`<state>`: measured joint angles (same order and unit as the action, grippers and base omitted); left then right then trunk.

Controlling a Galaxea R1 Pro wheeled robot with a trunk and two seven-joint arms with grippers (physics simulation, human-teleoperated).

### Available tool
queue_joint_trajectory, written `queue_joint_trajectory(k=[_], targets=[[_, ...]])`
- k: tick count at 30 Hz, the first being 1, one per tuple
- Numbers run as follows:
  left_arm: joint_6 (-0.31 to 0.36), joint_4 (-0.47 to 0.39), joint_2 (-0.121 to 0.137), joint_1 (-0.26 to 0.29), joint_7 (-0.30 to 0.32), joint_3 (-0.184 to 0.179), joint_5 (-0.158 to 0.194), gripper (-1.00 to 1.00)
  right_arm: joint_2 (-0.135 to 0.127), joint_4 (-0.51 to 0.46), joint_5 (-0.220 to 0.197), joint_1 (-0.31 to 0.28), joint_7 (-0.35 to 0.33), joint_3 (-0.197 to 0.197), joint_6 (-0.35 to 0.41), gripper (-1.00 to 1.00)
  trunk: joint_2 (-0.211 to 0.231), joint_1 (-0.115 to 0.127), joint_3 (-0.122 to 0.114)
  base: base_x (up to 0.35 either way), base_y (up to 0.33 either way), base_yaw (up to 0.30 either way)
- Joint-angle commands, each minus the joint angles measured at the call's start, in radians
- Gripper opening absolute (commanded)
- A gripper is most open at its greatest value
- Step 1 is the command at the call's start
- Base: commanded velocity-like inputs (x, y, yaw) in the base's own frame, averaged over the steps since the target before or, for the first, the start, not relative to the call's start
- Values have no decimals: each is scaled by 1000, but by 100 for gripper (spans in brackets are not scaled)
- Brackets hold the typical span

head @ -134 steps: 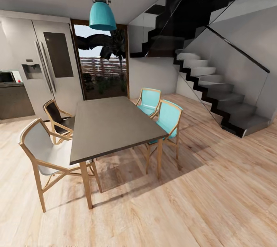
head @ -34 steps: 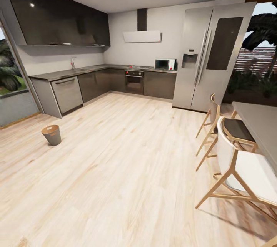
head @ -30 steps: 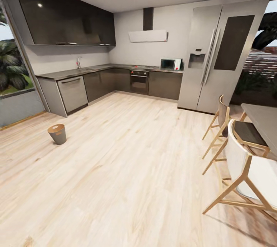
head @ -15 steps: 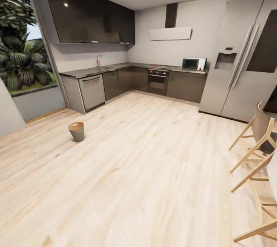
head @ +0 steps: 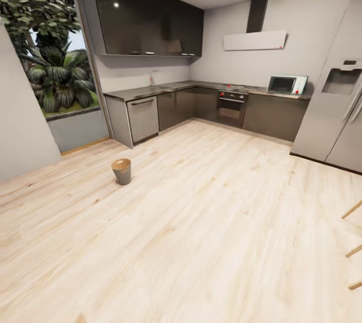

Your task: Put the three can of soda from the living room inside the tash can in the kitchen.

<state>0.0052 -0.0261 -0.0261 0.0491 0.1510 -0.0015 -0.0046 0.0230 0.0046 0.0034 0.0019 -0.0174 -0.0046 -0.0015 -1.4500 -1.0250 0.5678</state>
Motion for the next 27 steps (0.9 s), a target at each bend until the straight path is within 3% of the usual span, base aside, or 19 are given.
queue_joint_trajectory(k=[1, 11, 27], targets=[[0, 0, 0, 0, 0, 0, 0, 100, 0, 0, 0, 0, 0, 0, 0, 100, 0, 0, 1, 317, 131, 249], [-2, 0, 0, 0, 1, 0, -1, 100, -2, 0, -4, 0, -4, -3, 0, 100, 0, 0, 5, 317, 130, 220], [-3, 0, 0, 0, 0, -2, -6, 100, -4, 0, -5, 1, -10, -3, 0, 100, 0, 0, 5, 332, 89, 15]])
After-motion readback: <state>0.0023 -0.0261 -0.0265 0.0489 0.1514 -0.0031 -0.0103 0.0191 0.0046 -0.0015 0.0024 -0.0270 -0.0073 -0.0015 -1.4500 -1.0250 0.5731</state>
